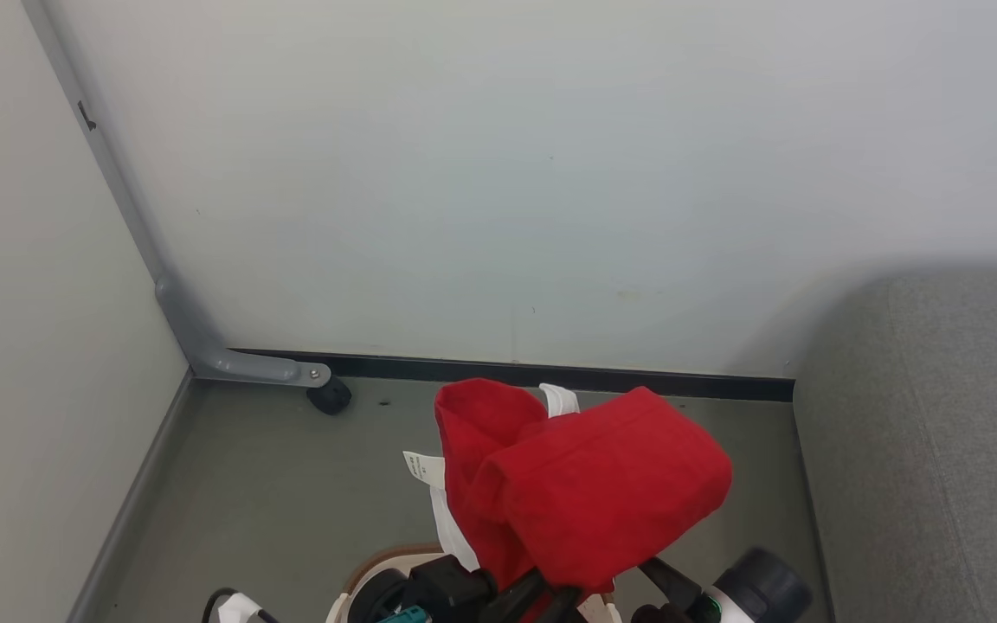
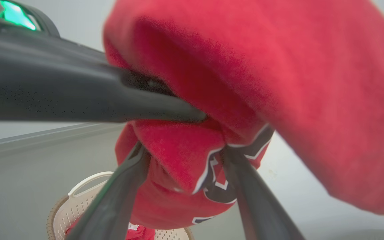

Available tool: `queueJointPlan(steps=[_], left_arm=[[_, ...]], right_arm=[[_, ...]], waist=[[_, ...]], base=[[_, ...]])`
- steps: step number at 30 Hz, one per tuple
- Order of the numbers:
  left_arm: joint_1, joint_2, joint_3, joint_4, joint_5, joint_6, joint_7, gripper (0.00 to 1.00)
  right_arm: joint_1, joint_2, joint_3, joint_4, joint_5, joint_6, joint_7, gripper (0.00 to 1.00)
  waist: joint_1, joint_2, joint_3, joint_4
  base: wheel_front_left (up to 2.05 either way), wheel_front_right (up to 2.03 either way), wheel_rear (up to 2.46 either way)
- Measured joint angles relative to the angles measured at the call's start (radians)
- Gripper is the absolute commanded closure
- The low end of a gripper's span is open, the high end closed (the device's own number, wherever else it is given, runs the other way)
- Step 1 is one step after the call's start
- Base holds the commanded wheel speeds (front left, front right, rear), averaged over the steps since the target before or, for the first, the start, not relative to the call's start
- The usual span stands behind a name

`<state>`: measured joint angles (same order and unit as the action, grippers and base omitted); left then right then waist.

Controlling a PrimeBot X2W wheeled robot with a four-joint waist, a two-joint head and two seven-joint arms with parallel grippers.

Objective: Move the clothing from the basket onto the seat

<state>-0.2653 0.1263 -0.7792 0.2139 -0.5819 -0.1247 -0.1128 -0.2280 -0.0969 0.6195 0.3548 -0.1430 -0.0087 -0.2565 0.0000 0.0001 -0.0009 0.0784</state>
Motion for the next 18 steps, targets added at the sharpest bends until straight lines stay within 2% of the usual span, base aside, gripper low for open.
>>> queueJointPlan(steps=[4, 5, 6, 7, 8, 18], left_arm=[[-0.002, 0.003, -0.006, -0.003, -0.034, 0.0, 0.01, 1.0], [-0.004, 0.004, -0.007, -0.004, -0.036, 0.0, 0.015, 1.0], [-0.004, 0.006, -0.008, -0.005, -0.04, 0.0, 0.015, 1.0], [-0.004, 0.008, -0.009, -0.005, -0.043, 0.0, 0.015, 1.0], [-0.004, 0.01, -0.01, -0.005, -0.045, 0.0, 0.015, 1.0], [-0.004, 0.022, -0.015, -0.019, -0.06, 0.0, 0.023, 1.0]], right_arm=[[-0.01, 0.001, 0.003, 0.004, 0.0, 0.0, 0.0, 0.0], [-0.01, 0.002, 0.003, 0.005, 0.001, 0.0, 0.0, 0.17], [-0.01, 0.002, 0.003, 0.006, 0.003, 0.0, 0.0, 0.6], [-0.01, 0.002, 0.002, 0.006, 0.005, 0.0, 0.0, 0.93], [-0.01, 0.003, 0.002, 0.006, 0.008, 0.0, 0.0, 1.0], [-0.008, 0.011, -0.005, -0.003, 0.041, -0.003, 0.0, 1.0]], waist=[[0.0, 0.0, 0.0, 0.0], [0.0, 0.0, 0.0, 0.001], [0.0, 0.0, 0.0, 0.001], [0.0, 0.0, 0.0, 0.002], [0.0, 0.0, 0.0, 0.003], [0.0, 0.0, 0.001, 0.007]], base=[[0.0, 0.0, 0.0], [0.0, 0.0, 0.0], [0.0, 0.0, 0.0], [0.0, 0.0, 0.0], [0.0, 0.0, 0.0], [0.0, 0.0, 0.0]])
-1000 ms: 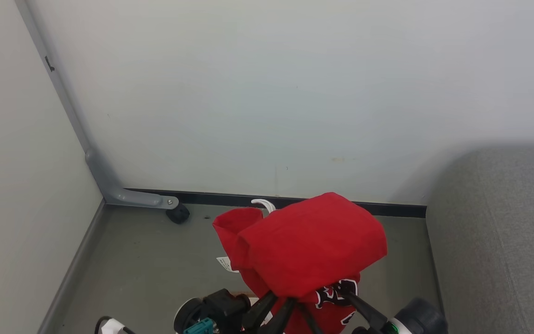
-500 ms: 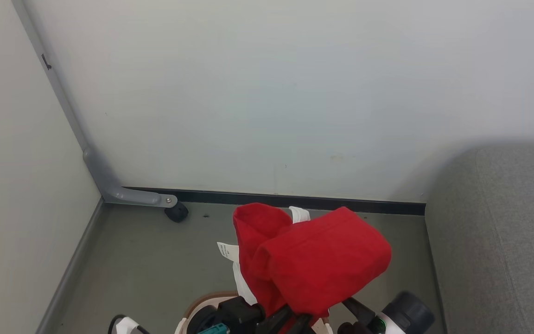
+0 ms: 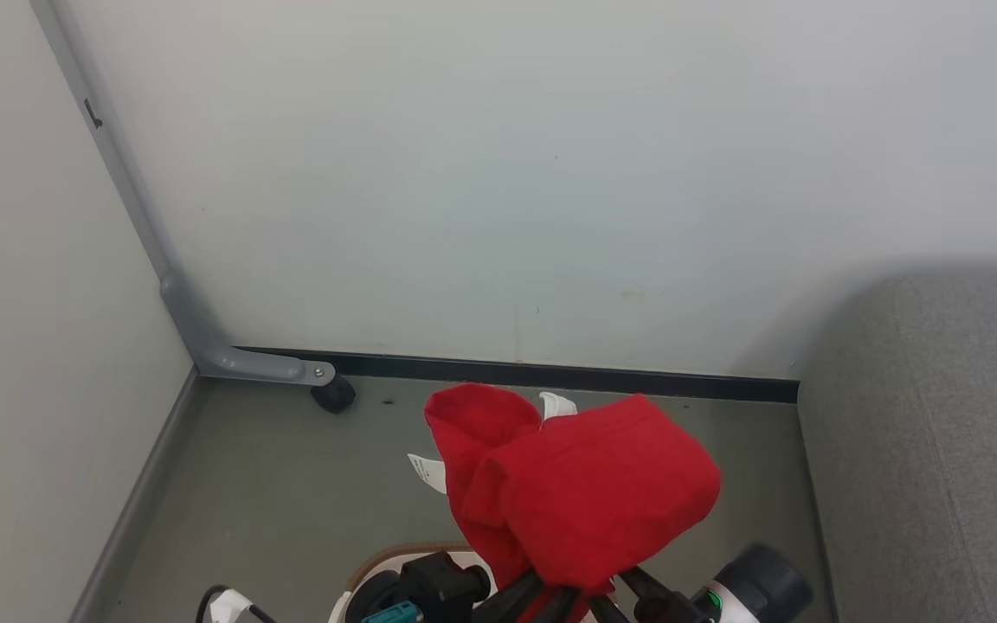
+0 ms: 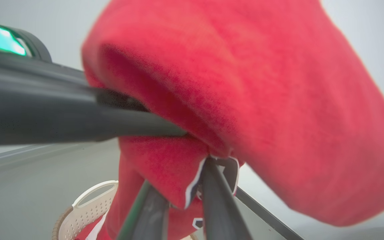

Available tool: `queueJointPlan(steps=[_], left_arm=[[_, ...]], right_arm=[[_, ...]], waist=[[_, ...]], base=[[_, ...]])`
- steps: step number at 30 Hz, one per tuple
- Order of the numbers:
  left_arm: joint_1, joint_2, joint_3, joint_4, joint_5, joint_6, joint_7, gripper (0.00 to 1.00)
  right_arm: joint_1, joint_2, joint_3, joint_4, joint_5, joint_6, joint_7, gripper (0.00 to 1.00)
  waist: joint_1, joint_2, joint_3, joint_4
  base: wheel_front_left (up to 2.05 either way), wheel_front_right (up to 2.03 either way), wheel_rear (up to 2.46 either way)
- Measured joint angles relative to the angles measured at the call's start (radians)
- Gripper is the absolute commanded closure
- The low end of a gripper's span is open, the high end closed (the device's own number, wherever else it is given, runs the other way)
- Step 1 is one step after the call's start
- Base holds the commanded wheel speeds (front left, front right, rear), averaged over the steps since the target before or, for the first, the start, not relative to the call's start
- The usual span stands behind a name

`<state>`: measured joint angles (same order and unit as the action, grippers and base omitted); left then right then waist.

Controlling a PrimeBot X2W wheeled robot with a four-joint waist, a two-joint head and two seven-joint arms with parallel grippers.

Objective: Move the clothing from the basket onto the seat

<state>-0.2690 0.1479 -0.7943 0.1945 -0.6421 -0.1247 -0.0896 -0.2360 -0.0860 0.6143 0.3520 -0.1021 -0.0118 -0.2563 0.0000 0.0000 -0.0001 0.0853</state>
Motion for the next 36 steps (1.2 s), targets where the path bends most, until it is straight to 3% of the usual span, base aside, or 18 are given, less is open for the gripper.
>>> queueJointPlan(steps=[3, 4, 5, 6, 20, 28, 36], left_arm=[[-0.001, 0.0, 0.004, -0.002, -0.001, 0.0, -0.001, 1.0], [-0.001, -0.001, 0.008, -0.002, -0.001, 0.0, -0.006, 0.8], [-0.002, -0.002, 0.011, -0.002, -0.001, 0.0, -0.009, 0.45], [-0.002, -0.002, 0.011, -0.002, -0.001, 0.0, -0.009, 0.02], [-0.006, 0.007, 0.027, 0.024, 0.001, 0.007, -0.029, 0.0], [-0.006, 0.041, 0.086, 0.083, 0.005, 0.061, -0.055, 0.0], [-0.006, 0.093, 0.128, 0.19, 0.074, 0.143, -0.103, 0.0]], right_arm=[[0.003, 0.001, -0.007, -0.014, 0.011, -0.007, 0.0, 1.0], [0.003, 0.001, -0.011, -0.02, 0.018, -0.009, 0.001, 1.0], [0.003, 0.002, -0.014, -0.024, 0.027, -0.013, 0.001, 1.0], [0.003, 0.002, -0.014, -0.024, 0.027, -0.013, 0.001, 1.0], [0.008, -0.018, -0.079, -0.064, 0.058, -0.051, 0.0, 1.0], [0.021, -0.039, -0.12, -0.091, 0.088, -0.054, 0.0, 1.0], [0.034, -0.066, -0.18, -0.121, 0.129, -0.059, 0.0, 1.0]], waist=[[0.0, 0.0, 0.0, 0.0], [0.0, 0.0, 0.0, 0.0], [0.0, 0.0, 0.001, 0.001], [0.0, 0.0, 0.001, 0.001], [0.0, 0.0, -0.001, 0.002], [0.0, 0.0, -0.002, 0.001], [0.0, 0.0, -0.003, -0.005]], base=[[0.0, 0.0, 0.0], [0.0, 0.0, 0.0], [0.0, 0.0, 0.0], [0.0, 0.0, 0.0], [0.0, 0.0, 0.0], [0.0, 0.0, 0.0], [0.0, 0.0, 0.0]])
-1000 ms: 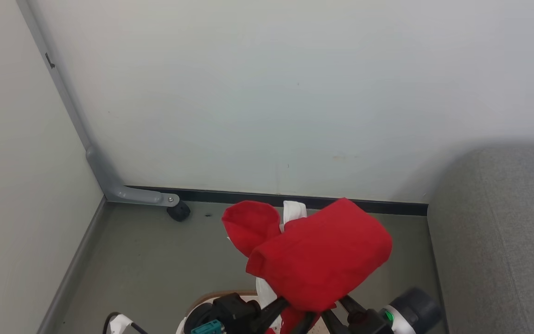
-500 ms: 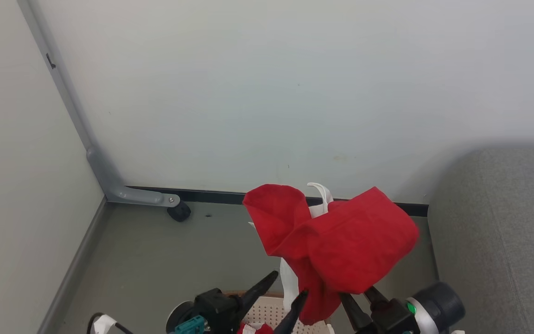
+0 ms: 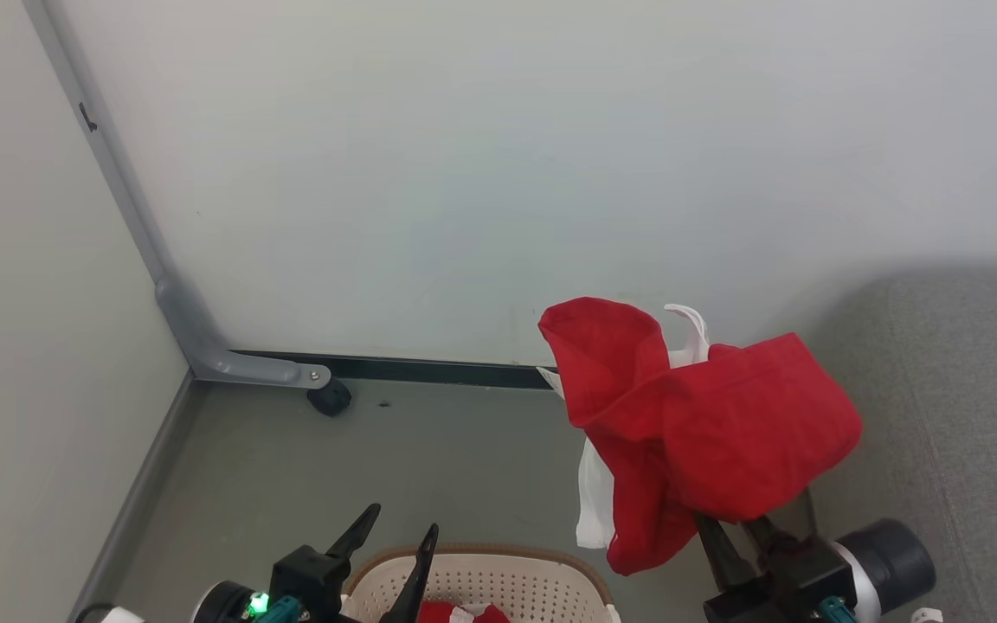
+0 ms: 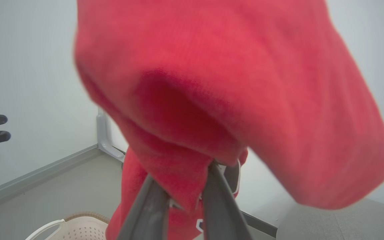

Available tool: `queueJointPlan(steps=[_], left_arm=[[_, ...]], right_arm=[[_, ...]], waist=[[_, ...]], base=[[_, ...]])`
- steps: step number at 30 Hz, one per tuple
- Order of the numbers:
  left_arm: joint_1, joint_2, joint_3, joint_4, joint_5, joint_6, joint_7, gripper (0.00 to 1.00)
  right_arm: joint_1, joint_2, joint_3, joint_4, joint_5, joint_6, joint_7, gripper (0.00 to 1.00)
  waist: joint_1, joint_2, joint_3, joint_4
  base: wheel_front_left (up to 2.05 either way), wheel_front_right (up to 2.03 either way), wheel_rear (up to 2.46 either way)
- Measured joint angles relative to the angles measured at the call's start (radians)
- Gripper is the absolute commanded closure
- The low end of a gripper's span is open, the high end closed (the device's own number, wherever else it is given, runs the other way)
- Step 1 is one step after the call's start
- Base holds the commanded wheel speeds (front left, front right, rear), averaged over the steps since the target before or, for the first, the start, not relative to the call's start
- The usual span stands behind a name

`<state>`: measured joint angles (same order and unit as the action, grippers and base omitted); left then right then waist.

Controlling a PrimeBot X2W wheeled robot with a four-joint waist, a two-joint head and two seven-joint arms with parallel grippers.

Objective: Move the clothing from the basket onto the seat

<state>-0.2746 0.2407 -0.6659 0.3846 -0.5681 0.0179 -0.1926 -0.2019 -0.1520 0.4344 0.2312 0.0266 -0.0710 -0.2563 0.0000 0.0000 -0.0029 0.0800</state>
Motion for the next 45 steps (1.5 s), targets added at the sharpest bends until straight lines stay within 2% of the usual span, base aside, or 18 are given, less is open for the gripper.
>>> queueJointPlan(steps=[4, 8, 15, 22, 31, 40, 45], left_arm=[[0.0, 0.007, -0.005, 0.04, 0.043, 0.037, -0.021, 0.0], [0.015, -0.005, 0.036, 0.084, 0.039, 0.068, -0.04, 0.0], [0.03, -0.009, 0.122, 0.119, 0.02, 0.088, -0.053, 0.0], [0.057, -0.008, 0.132, 0.081, 0.026, 0.087, -0.056, 0.0], [0.135, -0.028, 0.17, -0.043, 0.053, 0.078, -0.057, 0.0], [0.168, -0.05, 0.186, -0.113, 0.097, 0.077, -0.057, 0.0], [0.181, -0.053, 0.192, -0.142, 0.128, 0.06, -0.057, 0.0]], right_arm=[[0.02, -0.015, -0.025, -0.013, 0.014, -0.001, 0.0, 1.0], [0.034, -0.027, -0.048, -0.036, 0.031, -0.005, 0.0, 1.0], [0.077, -0.039, -0.078, -0.063, 0.036, -0.014, 0.0, 1.0], [0.14, -0.044, -0.134, -0.09, 0.053, -0.027, 0.0, 1.0], [0.194, -0.044, -0.204, -0.128, 0.06, -0.044, 0.0, 1.0], [0.232, -0.04, -0.235, -0.151, 0.061, -0.044, 0.0, 1.0], [0.233, -0.036, -0.251, -0.159, 0.061, -0.045, 0.0, 1.0]], waist=[[0.0, 0.0, -0.002, -0.004], [0.0, 0.0, -0.004, -0.009], [0.0, 0.0, -0.01, -0.014], [0.0, 0.0, -0.013, -0.011], [0.0, 0.0, -0.019, -0.017], [0.0, 0.0, -0.032, -0.045], [0.0, 0.0, -0.031, -0.068]], base=[[0.0, 0.0, 0.0], [0.0, 0.0, 0.0], [0.0, 0.0, 0.0], [0.0, 0.0, 0.0], [0.0, 0.0, 0.0], [0.0, 0.0, 0.0], [0.0, 0.0, 0.0]])
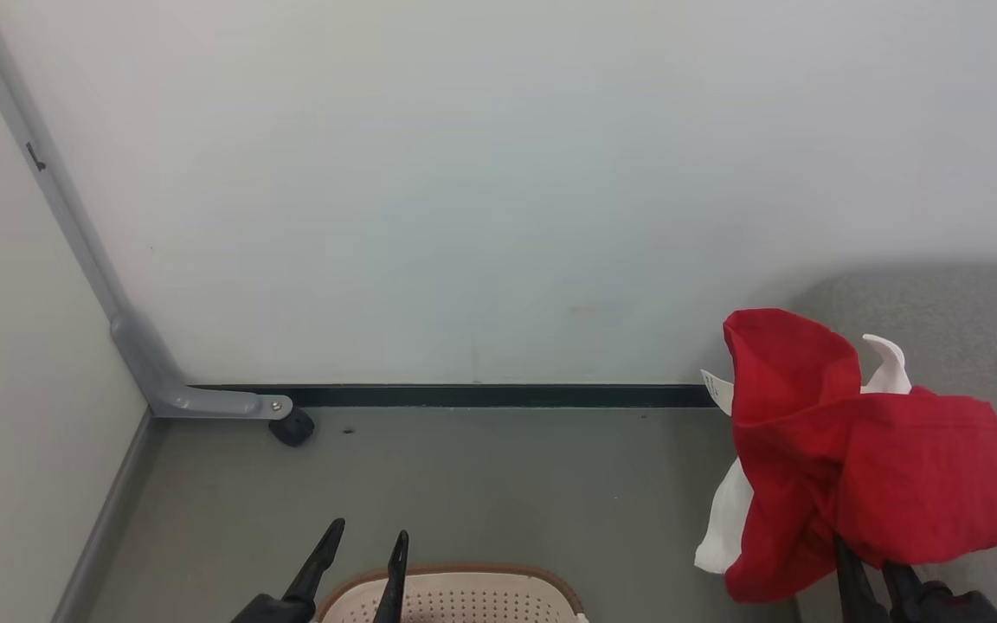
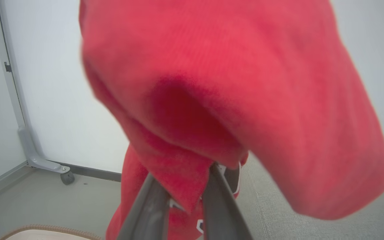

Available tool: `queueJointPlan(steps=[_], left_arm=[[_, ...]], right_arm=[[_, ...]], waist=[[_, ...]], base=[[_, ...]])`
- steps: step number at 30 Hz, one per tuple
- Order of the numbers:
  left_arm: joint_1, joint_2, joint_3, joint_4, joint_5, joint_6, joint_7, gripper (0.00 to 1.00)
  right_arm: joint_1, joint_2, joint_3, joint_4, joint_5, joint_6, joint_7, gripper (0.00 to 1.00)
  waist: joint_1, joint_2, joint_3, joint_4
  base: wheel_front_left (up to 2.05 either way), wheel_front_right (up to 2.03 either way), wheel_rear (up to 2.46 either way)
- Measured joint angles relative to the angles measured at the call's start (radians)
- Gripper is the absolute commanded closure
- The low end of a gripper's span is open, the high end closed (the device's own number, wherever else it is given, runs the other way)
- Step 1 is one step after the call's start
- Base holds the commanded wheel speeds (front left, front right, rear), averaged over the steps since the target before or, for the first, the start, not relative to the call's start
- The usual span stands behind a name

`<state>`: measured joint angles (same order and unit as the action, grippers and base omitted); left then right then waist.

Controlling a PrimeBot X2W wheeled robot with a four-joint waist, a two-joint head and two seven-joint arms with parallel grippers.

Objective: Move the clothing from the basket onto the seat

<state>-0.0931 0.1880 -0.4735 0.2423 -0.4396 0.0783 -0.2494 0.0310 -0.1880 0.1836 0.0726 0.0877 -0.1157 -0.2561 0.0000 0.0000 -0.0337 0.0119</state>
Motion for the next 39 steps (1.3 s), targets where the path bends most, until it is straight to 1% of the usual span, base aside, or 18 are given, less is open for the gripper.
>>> queueJointPlan(steps=[2, 7, 10, 11, 12, 13, 16, 23, 26, 27, 30, 31, 39], left_arm=[[0.001, -0.003, 0.001, -0.01, 0.004, -0.002, 0.0, 0.0], [0.013, -0.011, 0.004, -0.038, 0.015, -0.018, 0.0, 0.0], [0.021, -0.013, 0.003, -0.039, 0.019, -0.036, 0.0, 0.0], [0.021, -0.013, 0.003, -0.039, 0.019, -0.036, 0.0, 0.0], [0.021, -0.016, 0.003, -0.044, 0.021, -0.047, 0.0, 0.0], [0.021, -0.016, 0.003, -0.044, 0.021, -0.047, 0.0, 0.0], [0.021, -0.025, 0.007, -0.054, 0.027, -0.053, 0.0, 0.0], [0.021, -0.04, 0.013, -0.069, 0.04, -0.071, 0.0, 0.0], [0.021, -0.047, 0.016, -0.074, 0.062, -0.072, 0.0, 0.0], [0.021, -0.049, 0.018, -0.076, 0.065, -0.08, 0.0, 0.0], [0.02, -0.056, 0.021, -0.077, 0.072, -0.081, 0.0, 0.0], [0.02, -0.058, 0.021, -0.077, 0.074, -0.088, 0.0, 0.0], [0.018, -0.078, 0.024, -0.076, 0.091, -0.097, 0.0, 0.0]], right_arm=[[0.0, 0.0, -0.006, -0.002, 0.0, 0.0, 0.0, 1.0], [0.0, 0.007, -0.015, -0.011, -0.002, -0.002, 0.0, 1.0], [0.0, 0.011, -0.019, -0.012, -0.012, -0.007, 0.0, 1.0], [0.0, 0.011, -0.019, -0.012, -0.012, -0.007, 0.0, 1.0], [0.0, 0.013, -0.022, -0.012, -0.013, -0.007, 0.0, 1.0], [0.0, 0.013, -0.022, -0.012, -0.013, -0.007, 0.0, 1.0], [0.0, 0.015, -0.028, -0.013, -0.02, -0.007, 0.0, 1.0], [0.0, 0.02, -0.037, -0.03, -0.027, -0.007, 0.0, 1.0], [0.0, 0.02, -0.042, -0.033, -0.033, -0.007, 0.0, 1.0], [0.0, 0.02, -0.045, -0.034, -0.035, -0.007, 0.0, 1.0], [0.0, 0.019, -0.051, -0.037, -0.036, -0.008, 0.0, 1.0], [0.0, 0.019, -0.053, -0.037, -0.036, -0.008, 0.0, 1.0], [0.007, 0.016, -0.078, -0.051, -0.036, -0.008, 0.0, 1.0]], waist=[[0.0, 0.0, 0.002, -0.012], [0.0, 0.0, 0.01, -0.052], [0.0, 0.0, 0.015, -0.082], [0.0, 0.0, 0.015, -0.082], [0.0, 0.0, 0.018, -0.105], [0.0, 0.0, 0.018, -0.105], [0.0, 0.0, 0.022, -0.141], [0.0, 0.0, 0.031, -0.231], [0.0, 0.0, 0.035, -0.271], [0.0, 0.0, 0.036, -0.284], [0.0, 0.0, 0.041, -0.324], [0.0, 0.0, 0.043, -0.338], [0.0, 0.0, 0.054, -0.428]], base=[[0.0, 0.0, 0.0], [0.0, 0.0, 0.0], [0.0, 0.0, 0.0], [0.0, 0.0, 0.0], [0.0, 0.0, 0.0], [0.0, 0.0, 0.0], [0.0, 0.0, 0.0], [0.0, 0.0, 0.0], [0.0, 0.0, 0.0], [0.0, 0.0, 0.0], [0.0, 0.0, 0.0], [0.0, 0.0, 0.0], [0.0, 0.0, 0.0]])
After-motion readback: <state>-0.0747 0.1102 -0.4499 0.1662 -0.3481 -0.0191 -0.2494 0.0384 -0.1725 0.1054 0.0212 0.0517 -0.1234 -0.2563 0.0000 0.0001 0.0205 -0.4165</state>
